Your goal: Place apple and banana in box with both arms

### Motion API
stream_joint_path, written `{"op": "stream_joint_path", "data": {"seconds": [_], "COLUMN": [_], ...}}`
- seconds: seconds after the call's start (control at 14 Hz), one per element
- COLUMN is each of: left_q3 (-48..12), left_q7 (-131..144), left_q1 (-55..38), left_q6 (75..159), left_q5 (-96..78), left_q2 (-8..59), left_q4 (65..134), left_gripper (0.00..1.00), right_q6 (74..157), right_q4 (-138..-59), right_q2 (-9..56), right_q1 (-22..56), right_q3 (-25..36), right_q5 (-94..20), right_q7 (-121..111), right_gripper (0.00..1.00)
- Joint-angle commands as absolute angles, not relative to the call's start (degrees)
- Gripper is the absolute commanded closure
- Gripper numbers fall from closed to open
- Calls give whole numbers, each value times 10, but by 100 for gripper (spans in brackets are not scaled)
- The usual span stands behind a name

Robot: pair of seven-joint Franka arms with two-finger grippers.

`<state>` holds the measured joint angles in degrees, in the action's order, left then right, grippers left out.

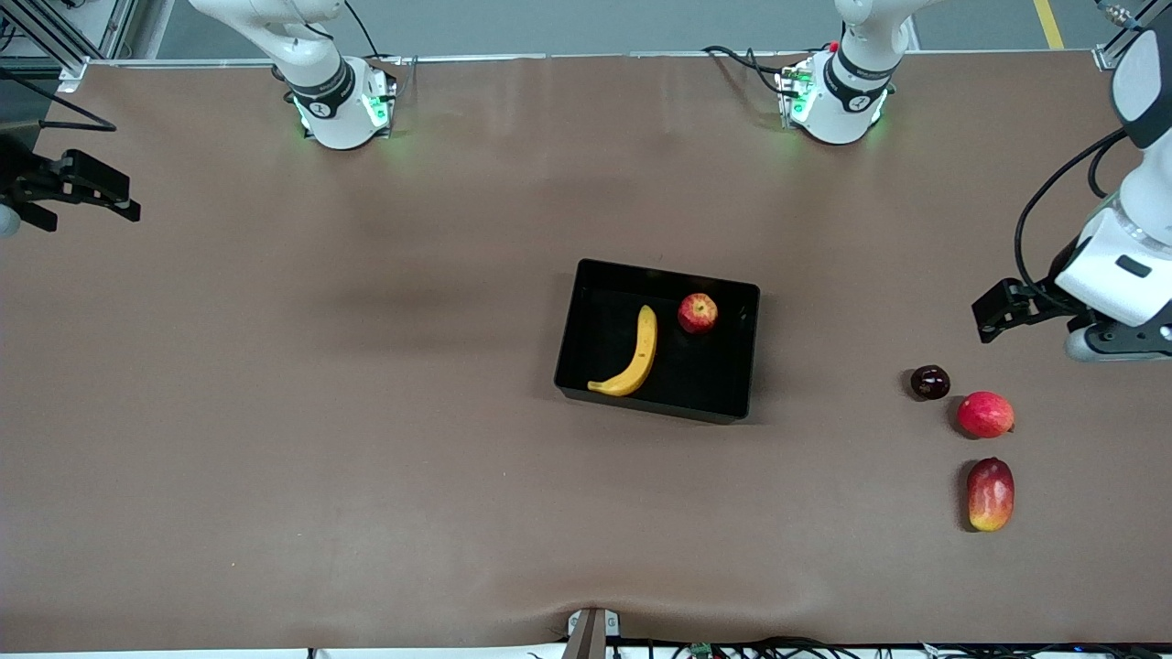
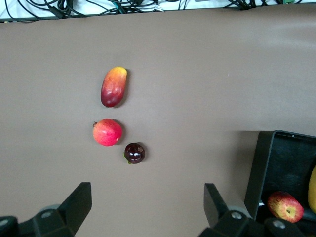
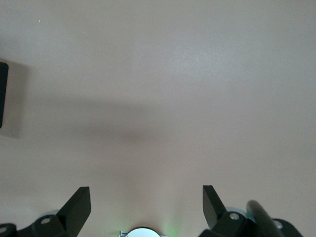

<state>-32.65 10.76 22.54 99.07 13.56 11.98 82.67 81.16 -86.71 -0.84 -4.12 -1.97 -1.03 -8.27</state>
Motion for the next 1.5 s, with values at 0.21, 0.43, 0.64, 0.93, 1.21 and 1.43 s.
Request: {"op": "stream_joint_path", "data": {"seconds": [0.21, 0.43, 0.64, 0.93, 1.21, 1.43], "left_q3": [-158, -92, -37, -39, -40, -37], "left_q7": [51, 21, 32, 38, 40, 42], "left_q1": [116, 62, 3, 4, 4, 5], "left_q6": [984, 982, 942, 940, 928, 914], "left_q5": [56, 25, 24, -10, -9, -4], "left_q2": [44, -13, -41, -62, -63, -58], "left_q4": [873, 931, 945, 969, 965, 944], "left_gripper": [0, 0, 0, 0, 0, 0], "right_q6": [807, 809, 806, 806, 807, 807], "right_q4": [-864, -864, -864, -864, -864, -864], "right_q2": [-10, -10, -10, -10, -10, -10], "right_q1": [-44, -43, -44, -45, -47, -47], "right_q3": [-22, -22, -22, -21, -21, -21], "right_q5": [-4, -4, -5, -5, -7, -8], "right_q7": [-80, -80, -80, -80, -79, -79], "right_gripper": [0, 0, 0, 0, 0, 0]}}
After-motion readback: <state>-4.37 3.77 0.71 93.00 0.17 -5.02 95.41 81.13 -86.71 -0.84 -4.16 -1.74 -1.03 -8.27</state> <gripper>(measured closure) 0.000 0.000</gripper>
